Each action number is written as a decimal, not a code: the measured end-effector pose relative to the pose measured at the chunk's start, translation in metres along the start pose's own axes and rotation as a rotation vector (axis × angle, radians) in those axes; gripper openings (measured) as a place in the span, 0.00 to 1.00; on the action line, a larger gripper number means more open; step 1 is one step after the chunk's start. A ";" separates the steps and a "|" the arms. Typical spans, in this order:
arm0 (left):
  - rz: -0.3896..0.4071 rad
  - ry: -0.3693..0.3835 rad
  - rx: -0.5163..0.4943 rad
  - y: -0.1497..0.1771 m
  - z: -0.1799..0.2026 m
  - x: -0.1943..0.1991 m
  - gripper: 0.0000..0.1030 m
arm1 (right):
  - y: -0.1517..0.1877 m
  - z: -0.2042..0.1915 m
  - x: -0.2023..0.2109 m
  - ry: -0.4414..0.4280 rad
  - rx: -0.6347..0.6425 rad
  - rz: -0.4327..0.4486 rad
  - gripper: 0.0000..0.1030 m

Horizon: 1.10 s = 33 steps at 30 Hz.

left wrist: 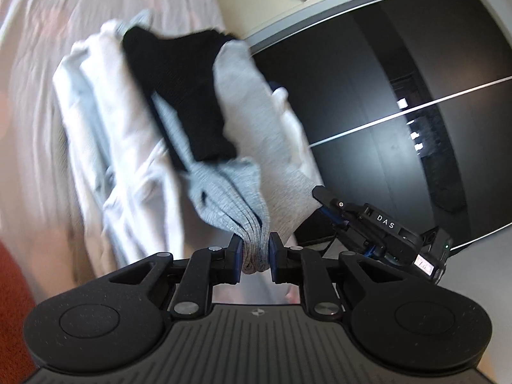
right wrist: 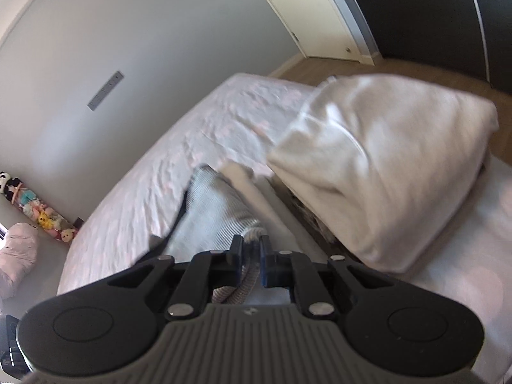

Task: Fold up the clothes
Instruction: 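Lower the folded shirt onto the stack of folded clothes with both grippers, then open both grippers and release the shirt on the stack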

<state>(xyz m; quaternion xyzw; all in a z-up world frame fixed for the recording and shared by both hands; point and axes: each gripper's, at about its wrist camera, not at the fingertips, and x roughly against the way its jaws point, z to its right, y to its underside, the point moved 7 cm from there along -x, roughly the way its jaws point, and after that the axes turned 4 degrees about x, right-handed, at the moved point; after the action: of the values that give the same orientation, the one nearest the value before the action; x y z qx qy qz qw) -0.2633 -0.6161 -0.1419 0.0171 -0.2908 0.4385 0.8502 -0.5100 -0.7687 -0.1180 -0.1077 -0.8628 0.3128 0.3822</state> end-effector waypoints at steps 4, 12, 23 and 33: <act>0.000 -0.048 -0.029 0.004 -0.009 -0.009 0.13 | 0.021 0.022 -0.013 0.015 -0.043 -0.029 0.11; -0.007 -0.137 -0.082 0.008 -0.034 -0.007 0.15 | 0.041 0.030 -0.026 0.015 -0.074 -0.030 0.13; 0.130 -0.182 -0.287 -0.014 -0.008 0.071 0.47 | 0.053 0.002 0.027 0.153 0.050 0.108 0.29; 0.382 -0.361 -0.531 -0.026 0.045 0.148 0.68 | 0.057 -0.118 0.079 0.176 0.190 0.293 0.73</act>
<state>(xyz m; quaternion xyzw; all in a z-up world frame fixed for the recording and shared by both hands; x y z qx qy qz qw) -0.1986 -0.5359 -0.0235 -0.1812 -0.5377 0.4886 0.6628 -0.4809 -0.6367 -0.0460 -0.2224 -0.7677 0.4346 0.4152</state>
